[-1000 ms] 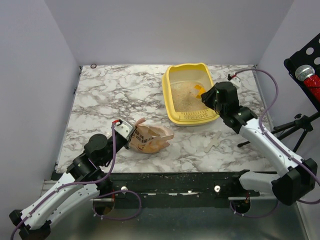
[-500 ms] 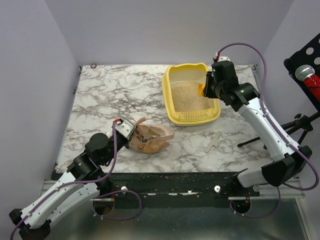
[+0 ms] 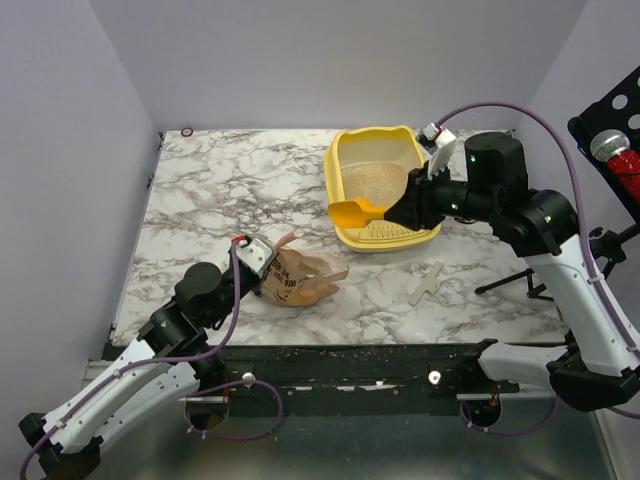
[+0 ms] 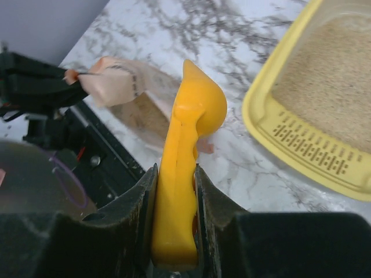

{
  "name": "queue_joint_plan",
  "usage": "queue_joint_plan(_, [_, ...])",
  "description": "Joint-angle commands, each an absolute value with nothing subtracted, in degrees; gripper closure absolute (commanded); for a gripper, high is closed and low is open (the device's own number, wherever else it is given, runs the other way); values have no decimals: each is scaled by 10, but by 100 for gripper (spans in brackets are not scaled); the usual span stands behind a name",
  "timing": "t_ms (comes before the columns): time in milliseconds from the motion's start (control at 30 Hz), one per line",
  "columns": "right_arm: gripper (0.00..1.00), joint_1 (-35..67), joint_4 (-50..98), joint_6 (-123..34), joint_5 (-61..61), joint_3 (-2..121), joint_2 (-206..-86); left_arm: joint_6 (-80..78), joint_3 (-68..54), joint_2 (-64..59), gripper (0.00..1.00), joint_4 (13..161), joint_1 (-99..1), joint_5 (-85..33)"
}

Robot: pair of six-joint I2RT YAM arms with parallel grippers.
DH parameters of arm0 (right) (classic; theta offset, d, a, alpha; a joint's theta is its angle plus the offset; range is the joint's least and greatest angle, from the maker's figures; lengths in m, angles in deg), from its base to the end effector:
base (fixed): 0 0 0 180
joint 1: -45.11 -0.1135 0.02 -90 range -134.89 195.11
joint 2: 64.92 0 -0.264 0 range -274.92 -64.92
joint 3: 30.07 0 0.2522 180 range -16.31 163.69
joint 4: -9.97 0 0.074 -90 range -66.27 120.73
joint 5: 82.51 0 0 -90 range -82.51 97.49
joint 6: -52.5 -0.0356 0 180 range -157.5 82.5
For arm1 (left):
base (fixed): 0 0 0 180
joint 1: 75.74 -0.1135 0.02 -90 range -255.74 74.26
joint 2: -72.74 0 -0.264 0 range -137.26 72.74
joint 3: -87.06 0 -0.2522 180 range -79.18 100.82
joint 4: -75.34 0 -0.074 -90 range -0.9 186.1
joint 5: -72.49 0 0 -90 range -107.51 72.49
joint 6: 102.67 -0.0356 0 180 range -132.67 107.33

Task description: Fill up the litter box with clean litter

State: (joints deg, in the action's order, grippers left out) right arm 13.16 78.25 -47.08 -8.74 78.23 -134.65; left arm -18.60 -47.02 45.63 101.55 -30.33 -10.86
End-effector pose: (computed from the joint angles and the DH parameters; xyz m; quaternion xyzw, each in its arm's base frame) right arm 0.1811 0.1247 0.4648 -0.2356 0.8261 0.2904 0.4216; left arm 0.0957 -0.0912 0.3010 0.2904 0.6926 -0.1815 0.6349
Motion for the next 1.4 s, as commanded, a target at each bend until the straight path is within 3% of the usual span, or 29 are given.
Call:
queue_joint_plan(0, [99, 101, 816, -429, -206, 775, -1335, -179, -449, 449, 100, 992, -300, -138])
queue_joint_plan(933, [100, 3, 776, -395, -227, 722, -1435, -186, -452, 458, 100, 990, -300, -138])
queue_joint_plan(1367, [100, -27, 707, -582, -86, 695, -1521, -184, -448, 478, 100, 992, -300, -133])
